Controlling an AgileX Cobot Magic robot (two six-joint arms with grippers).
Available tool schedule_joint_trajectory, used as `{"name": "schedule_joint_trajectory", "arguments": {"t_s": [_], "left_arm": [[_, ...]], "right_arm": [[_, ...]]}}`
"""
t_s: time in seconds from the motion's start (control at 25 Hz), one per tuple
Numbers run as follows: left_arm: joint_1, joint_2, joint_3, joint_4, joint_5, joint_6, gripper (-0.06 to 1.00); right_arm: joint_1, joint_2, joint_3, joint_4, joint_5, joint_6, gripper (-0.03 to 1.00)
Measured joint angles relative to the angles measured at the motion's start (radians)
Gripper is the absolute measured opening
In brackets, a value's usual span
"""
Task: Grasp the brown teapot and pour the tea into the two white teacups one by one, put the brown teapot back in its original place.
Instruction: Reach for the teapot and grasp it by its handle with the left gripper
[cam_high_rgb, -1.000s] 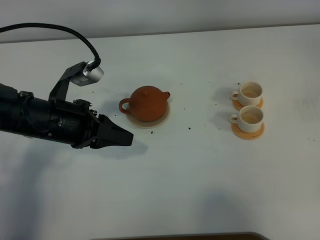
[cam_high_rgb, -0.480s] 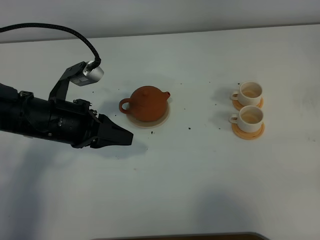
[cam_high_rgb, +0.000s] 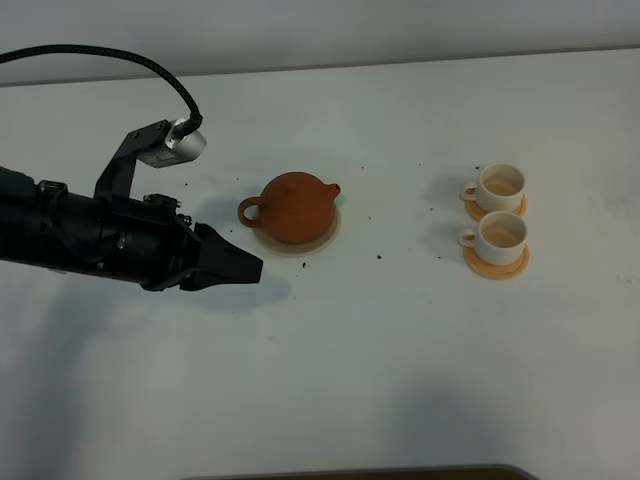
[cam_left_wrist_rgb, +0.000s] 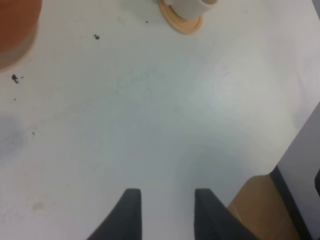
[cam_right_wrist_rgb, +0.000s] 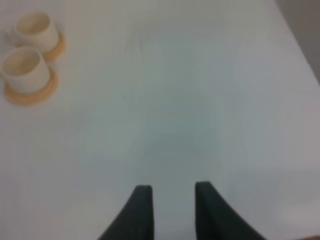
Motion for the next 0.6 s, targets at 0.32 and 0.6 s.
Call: {"name": "schedule_joint_trajectory", "arguments": {"t_s": [0.32,0.6], "left_arm": [[0.0,0.0,0.0,0.0,-0.033,0.007,0.3],[0.0,0.0,0.0,0.0,-0.04,0.021,0.3]], "right_arm": [[0.0,-0.054,0.0,0.0,0.0,0.0,0.24],[0.0,-0.054,0.0,0.0,0.0,0.001,0.24]]}}
